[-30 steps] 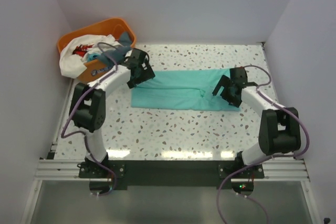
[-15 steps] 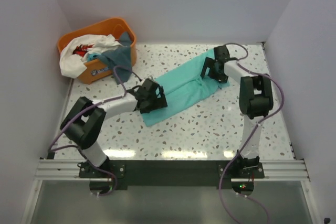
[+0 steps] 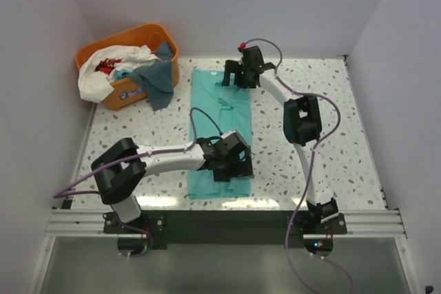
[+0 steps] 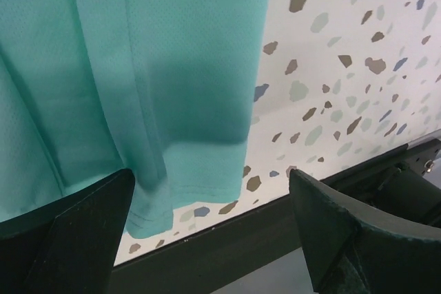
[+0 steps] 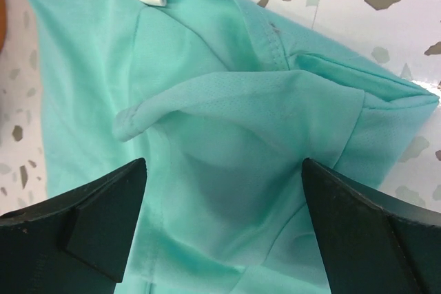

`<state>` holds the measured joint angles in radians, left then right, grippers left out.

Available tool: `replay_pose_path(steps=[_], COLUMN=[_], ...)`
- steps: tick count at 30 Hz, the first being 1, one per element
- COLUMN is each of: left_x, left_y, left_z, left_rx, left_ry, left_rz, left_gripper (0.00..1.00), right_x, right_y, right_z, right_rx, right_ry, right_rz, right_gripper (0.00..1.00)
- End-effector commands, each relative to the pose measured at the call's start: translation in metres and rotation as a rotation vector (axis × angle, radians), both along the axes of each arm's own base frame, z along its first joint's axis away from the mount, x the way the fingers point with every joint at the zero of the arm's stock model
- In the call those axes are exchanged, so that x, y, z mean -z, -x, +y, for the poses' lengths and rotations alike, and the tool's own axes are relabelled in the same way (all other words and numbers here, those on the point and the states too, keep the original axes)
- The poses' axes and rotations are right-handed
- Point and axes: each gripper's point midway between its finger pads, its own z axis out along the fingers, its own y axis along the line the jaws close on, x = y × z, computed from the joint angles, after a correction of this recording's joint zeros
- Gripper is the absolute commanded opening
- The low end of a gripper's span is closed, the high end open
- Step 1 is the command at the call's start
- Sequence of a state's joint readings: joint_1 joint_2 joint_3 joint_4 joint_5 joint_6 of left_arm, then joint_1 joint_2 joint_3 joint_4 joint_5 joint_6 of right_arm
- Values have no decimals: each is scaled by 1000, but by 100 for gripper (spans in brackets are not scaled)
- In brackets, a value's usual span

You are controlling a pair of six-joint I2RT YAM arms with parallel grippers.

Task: Fold and stack the t-shirts
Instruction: Fold the tshirt

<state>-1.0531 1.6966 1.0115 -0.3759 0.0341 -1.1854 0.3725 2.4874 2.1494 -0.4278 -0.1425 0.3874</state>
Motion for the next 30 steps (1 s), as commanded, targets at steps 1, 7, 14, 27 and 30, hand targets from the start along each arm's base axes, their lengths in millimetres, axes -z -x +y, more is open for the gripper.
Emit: replay_pose_path(steps=[1, 7, 14, 27, 30], left_x=[-41, -80, -37, 15, 24], left_y=[-14, -15, 27, 57, 54], left_z=[-1, 48, 172, 185, 182], left_rx=[-7, -80, -307, -325, -336], left_ry=[-31, -111, -319, -129, -129], left_rz=[-107, -202, -115, 20, 19], left_gripper=[100, 100, 100, 90, 80], right_x=[-75, -202, -107, -26, -13], right_y=[1, 59, 236, 434, 442], right_z=[7, -32, -84, -74, -60], right_rx=[-51, -24, 130, 11, -27], right_ry=[-83, -36, -66, -149, -171], right_rz=[-57, -239, 30, 329, 366], right_gripper=[99, 99, 99, 98, 93])
